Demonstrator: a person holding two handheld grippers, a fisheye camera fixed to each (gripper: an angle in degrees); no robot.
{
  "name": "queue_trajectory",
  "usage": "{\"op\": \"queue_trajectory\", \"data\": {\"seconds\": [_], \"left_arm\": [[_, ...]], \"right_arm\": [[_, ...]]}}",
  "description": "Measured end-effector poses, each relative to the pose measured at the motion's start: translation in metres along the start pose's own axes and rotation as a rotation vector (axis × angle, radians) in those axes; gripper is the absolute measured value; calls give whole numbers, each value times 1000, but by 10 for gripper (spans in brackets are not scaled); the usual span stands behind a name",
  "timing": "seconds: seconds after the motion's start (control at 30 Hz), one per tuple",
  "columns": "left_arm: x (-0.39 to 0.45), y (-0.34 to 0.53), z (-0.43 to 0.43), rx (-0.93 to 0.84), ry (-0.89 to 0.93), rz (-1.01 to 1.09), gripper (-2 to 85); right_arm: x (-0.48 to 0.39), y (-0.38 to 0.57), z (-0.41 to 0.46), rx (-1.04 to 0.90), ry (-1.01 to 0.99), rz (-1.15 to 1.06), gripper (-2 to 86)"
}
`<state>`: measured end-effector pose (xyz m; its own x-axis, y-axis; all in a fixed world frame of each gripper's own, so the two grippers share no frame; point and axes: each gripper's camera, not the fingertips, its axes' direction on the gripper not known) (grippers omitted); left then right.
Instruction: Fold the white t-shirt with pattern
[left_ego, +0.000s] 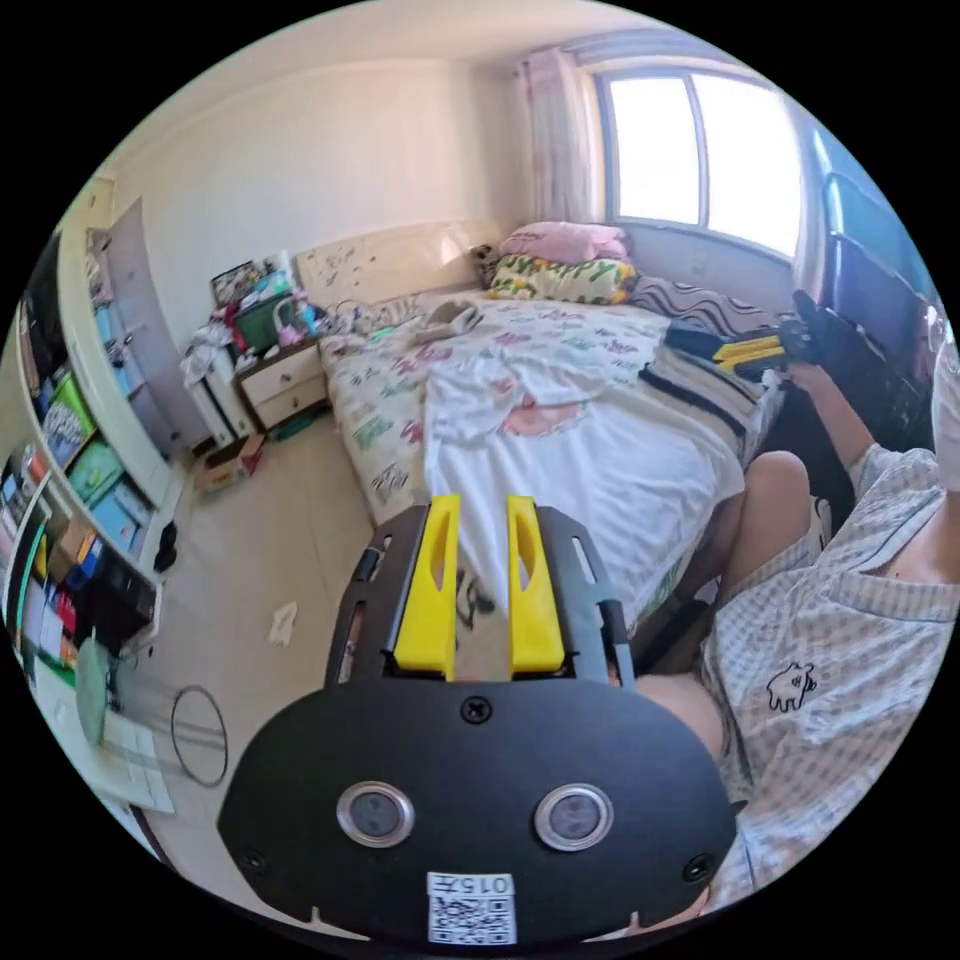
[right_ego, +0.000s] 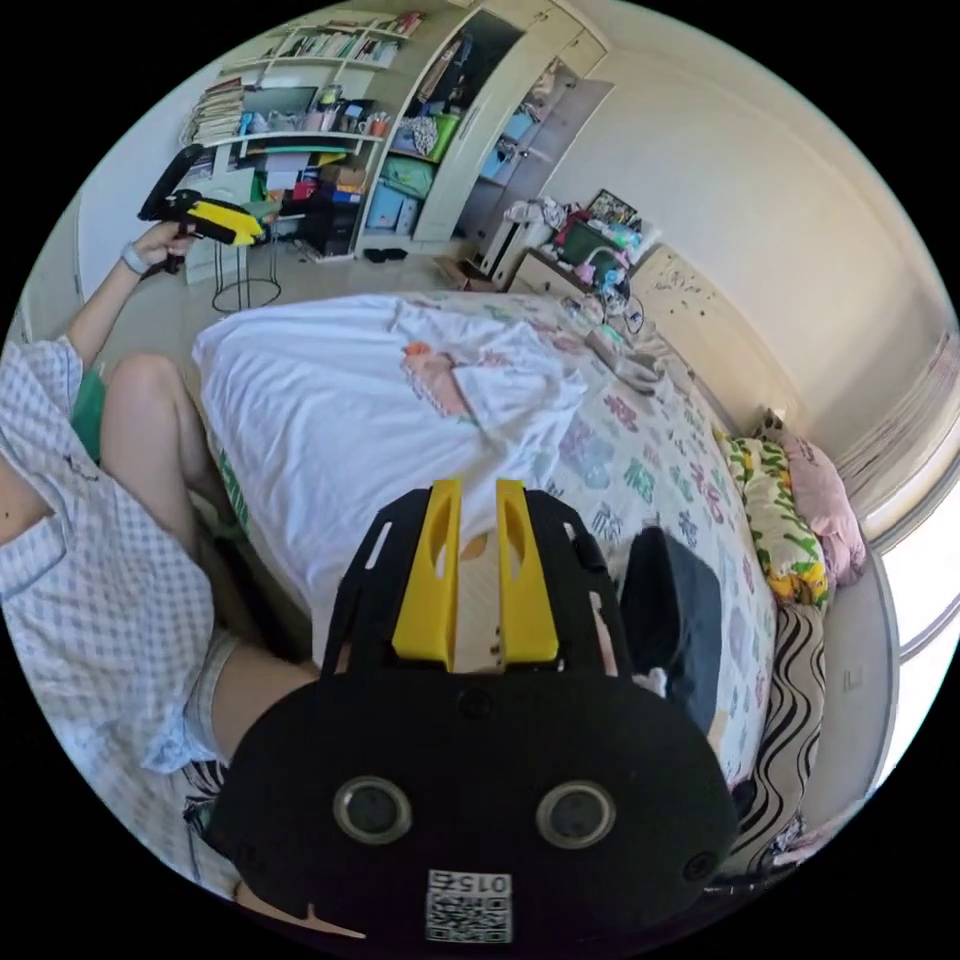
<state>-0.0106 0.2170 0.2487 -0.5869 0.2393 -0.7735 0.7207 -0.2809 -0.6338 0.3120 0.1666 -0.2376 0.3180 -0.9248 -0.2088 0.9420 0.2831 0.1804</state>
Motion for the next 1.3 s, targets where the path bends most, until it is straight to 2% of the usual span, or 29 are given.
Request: {"op": "queue_trajectory", "data": {"seconds": [0.1, 0.23, 0.3, 0.33, 0.4, 0.47, 0.53, 0.6, 0.7, 0.77, 0.87, 0.93, 1.0, 1.07, 1.1, 1.13, 1.17, 1.2, 1.3], "left_arm": [[14, -88, 88, -34, 104, 84, 83], [16, -172, 244, -192, 119, 93, 81], [7, -188, 307, -279, 151, 67, 78], [0, -192, 343, -344, 161, 47, 71], [-12, -194, 385, -431, 167, 42, 51], [-34, -195, 400, -431, 212, 32, 27], [-91, -198, 389, -322, 317, -85, 13], [-147, -194, 368, -212, 323, -203, 8], [-244, -168, 335, -76, 217, -405, 3], [-291, -144, 327, -44, 155, -520, 2], [-342, -98, 336, -62, 49, -665, 0], [-359, -66, 361, -139, 4, -719, 1], [-362, -49, 380, -181, -16, -731, 3], [-363, -37, 398, -256, -54, -725, 6], [-365, -33, 407, -318, -81, -712, 9], [-368, -31, 410, -371, -134, -699, 12], [-369, -32, 408, -378, -169, -685, 14], [-369, -37, 401, -356, -222, -659, 18], [-363, -72, 384, -178, -123, -597, 38]], "right_arm": [[21, -69, 78, -44, -104, -1, 112], [48, -128, 209, -316, -277, 22, 137], [64, -135, 251, -405, -317, 52, 134], [79, -137, 260, -394, -392, 73, 109], [111, -137, 258, -329, -411, 140, 45], [150, -132, 249, -279, -413, 195, 5], [213, -120, 233, -236, -342, 312, -5], [263, -107, 221, -228, -209, 419, -7], [330, -88, 214, -293, 28, 562, -6], [353, -83, 221, -343, 85, 610, -6], [370, -92, 255, -481, 218, 581, -7], [376, -98, 296, -674, 380, 490, -7], [380, -96, 326, -820, 379, 443, -8], [386, -89, 352, -979, 292, 431, -8], [393, -85, 359, -1035, 351, 417, -8], [403, -89, 349, -971, 484, 443, -6], [409, -92, 341, -909, 521, 468, -5], [420, -102, 323, -758, 495, 539, 1], [439, -135, 301, -415, 121, 645, 56]]}}
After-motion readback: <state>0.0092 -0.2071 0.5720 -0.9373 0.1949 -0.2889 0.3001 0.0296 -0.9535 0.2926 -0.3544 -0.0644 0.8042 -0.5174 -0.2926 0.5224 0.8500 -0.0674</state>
